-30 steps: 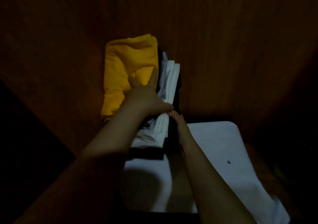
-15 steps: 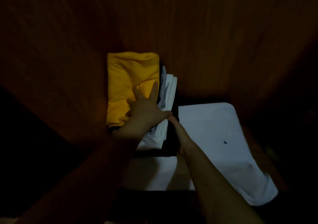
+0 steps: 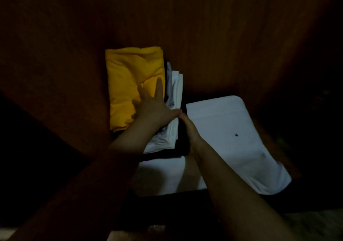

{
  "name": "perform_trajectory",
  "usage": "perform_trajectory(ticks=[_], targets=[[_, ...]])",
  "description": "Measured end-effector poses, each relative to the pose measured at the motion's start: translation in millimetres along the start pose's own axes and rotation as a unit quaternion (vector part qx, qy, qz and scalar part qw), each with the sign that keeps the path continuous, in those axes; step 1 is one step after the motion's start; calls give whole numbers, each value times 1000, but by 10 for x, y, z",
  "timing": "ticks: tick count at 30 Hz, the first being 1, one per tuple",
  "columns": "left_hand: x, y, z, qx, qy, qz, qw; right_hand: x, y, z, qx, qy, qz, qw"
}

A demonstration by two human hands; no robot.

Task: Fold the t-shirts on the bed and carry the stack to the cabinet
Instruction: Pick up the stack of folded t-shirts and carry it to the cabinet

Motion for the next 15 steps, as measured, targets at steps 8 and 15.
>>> perform_trajectory(ticks=[8,15], targets=[[-354,254,149,-98,-192,-45,976,-45,189,51,-28,21,-99,994],[-238,404,225,-30,-221,-16,975,-63,355,313,-44,17,-38,998]])
Point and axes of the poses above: each hand's wrist, its own z-axis towards the middle knuckle, its own x-axis out of the palm, y = z × x, the point moved 4 cm from there along z, towards the middle knuckle, and after that the axes turned 2 degrees about x, right-handed, at the moved point
